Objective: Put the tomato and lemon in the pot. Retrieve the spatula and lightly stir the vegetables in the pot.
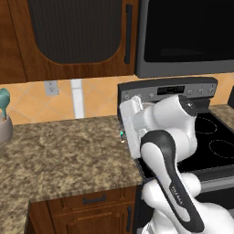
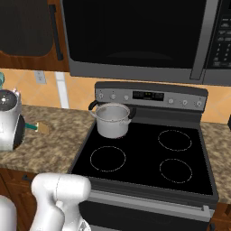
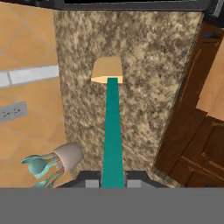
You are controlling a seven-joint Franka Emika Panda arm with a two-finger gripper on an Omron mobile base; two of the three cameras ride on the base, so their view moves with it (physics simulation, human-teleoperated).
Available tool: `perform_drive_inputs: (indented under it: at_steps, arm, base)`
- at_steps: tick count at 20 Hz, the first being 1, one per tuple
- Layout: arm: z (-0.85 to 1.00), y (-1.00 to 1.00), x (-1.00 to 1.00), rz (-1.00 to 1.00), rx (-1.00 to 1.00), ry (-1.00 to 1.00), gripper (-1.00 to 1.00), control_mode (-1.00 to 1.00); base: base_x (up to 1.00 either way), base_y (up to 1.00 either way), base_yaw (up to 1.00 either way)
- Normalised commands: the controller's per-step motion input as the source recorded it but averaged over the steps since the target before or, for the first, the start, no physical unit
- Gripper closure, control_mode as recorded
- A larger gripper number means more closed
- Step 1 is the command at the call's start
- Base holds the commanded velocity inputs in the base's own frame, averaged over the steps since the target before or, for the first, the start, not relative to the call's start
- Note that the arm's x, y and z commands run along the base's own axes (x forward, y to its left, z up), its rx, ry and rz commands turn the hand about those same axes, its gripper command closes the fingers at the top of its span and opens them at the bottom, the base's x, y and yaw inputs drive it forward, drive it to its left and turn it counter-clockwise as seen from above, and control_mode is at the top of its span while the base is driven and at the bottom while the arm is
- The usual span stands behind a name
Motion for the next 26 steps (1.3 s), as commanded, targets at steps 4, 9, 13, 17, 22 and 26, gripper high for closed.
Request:
perform_drive_inputs:
  at_steps: [4,9,13,17,22,26]
  arm:
    - [0.54,-1.0,0.01,-0.14,0.38,-0.01,1.0,-1.0]
    - [0.56,-1.0,0.01,-0.32,0.35,0.04,1.0,-1.0]
    - [0.0,-1.0,0.0,-0.34,0.41,0.23,1.0,-1.0]
    - [0.0,-0.91,0.13,-0.32,0.39,0.21,1.0,-1.0]
    - [0.02,-0.5,0.58,-0.27,0.39,0.19,1.0,-1.0]
    - [0.14,-0.25,0.43,-0.22,0.4,0.14,1.0,-1.0]
  base:
    - [0.0,0.0,0.0]
    - [0.0,0.0,0.0]
    - [0.0,0.0,0.0]
    - [0.0,0.0,0.0]
    - [0.0,0.0,0.0]
    - [0.0,0.0,0.0]
